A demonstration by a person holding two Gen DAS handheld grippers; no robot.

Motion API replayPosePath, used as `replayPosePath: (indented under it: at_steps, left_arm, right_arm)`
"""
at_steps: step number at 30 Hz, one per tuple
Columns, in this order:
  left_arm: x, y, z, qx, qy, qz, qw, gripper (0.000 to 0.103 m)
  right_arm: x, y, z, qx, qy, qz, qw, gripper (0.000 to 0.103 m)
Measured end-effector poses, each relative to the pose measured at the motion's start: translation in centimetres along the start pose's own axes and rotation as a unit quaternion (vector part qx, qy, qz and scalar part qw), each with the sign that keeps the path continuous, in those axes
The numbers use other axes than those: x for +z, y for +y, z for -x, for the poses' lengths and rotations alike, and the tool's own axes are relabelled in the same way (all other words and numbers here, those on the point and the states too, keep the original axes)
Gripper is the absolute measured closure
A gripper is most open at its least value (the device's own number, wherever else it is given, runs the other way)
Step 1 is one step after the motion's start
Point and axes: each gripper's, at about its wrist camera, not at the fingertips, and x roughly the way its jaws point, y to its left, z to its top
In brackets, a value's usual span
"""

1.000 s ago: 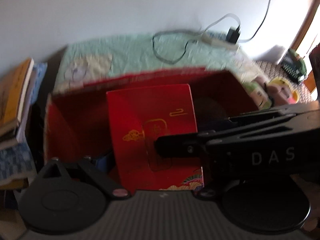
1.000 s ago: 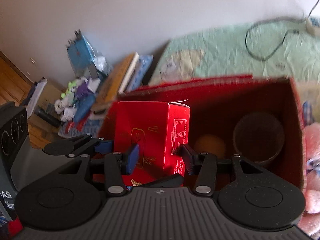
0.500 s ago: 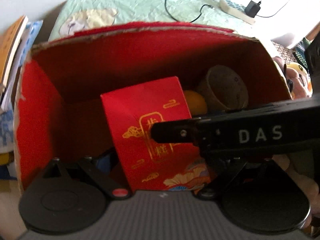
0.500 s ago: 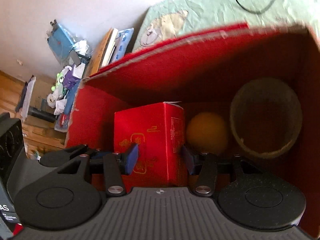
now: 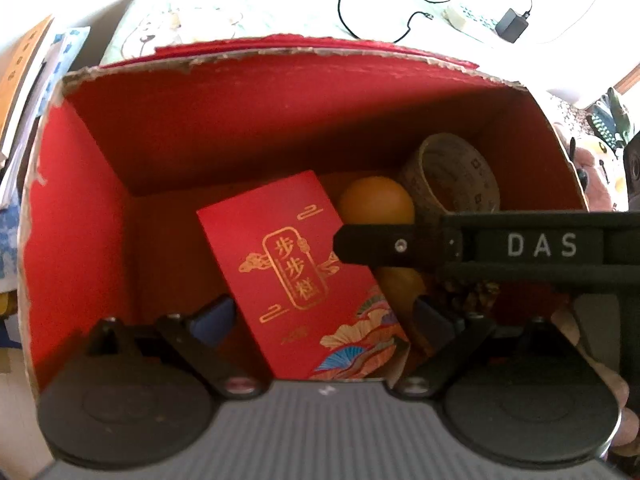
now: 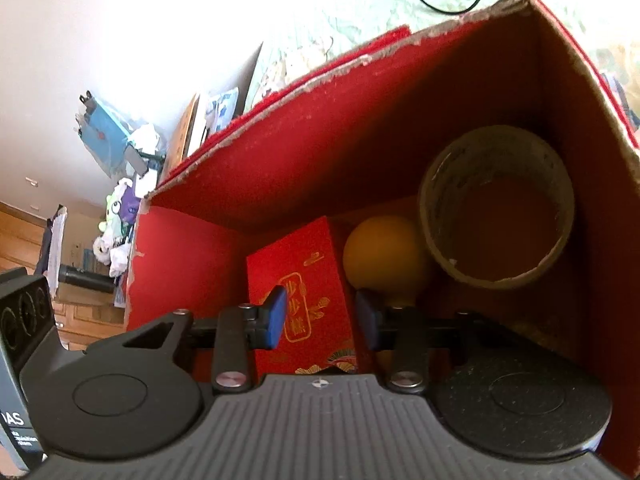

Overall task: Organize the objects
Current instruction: 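Lower the red carton into the box beside the gourd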

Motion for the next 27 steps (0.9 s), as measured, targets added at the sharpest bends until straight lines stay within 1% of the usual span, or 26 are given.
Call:
replayPosePath:
  at_steps: [9, 13, 16, 20, 21, 23, 25, 27]
  left_arm:
    - [0.2, -0.9, -0.6, 0.023, 0.005, -0.022, 0.9995, 0.008]
    - [0.1, -0.5, -0.4, 0.016, 0.001, -0.024, 0.9996, 0.008]
    - [0.0, -0.2, 0.2, 0.010, -0.008, -0.031, 0.9994, 0.008]
    - [-0.1, 0.3, 1.3, 0.030, -0.027, -0.037, 0.9985, 0.006]
    - [0.0, 0.6, 1.3, 0.025, -0.024, -0.033, 0.9989, 0.004]
    - [0.2, 1.0, 0.8, 0.016, -0.007, -0.020, 0.9996, 0.004]
    - [0.5, 0.8, 0.1, 0.024, 0.011, -0.015, 0.9995, 0.004]
    - [0.5, 0.6, 0.0, 0.021, 0.014, -0.014, 0.9996, 0.004]
  right_arm:
    - [0.1, -0.4, 0.3, 0.017, -0.023, -0.008, 1.000, 0.061]
    - [0.1, -0.3, 0.3, 0.018, -0.027, -0.010, 0.999, 0.061]
    - [0.0, -0.2, 0.2, 0.018, -0.029, -0.012, 0.999, 0.061]
    - [0.0, -0.4, 0.4, 0.019, -0.032, -0.014, 0.999, 0.061]
    - [0.1, -0.5, 0.4, 0.020, -0.033, -0.014, 0.999, 0.061]
    - [0.1, -0.5, 0.4, 0.021, -0.035, -0.015, 0.999, 0.061]
    - [0.1, -0.6, 0.5, 0.021, -0.037, -0.017, 0.999, 0.061]
    - [0.0, -0.6, 0.5, 0.022, -0.038, -0.018, 0.999, 0.061]
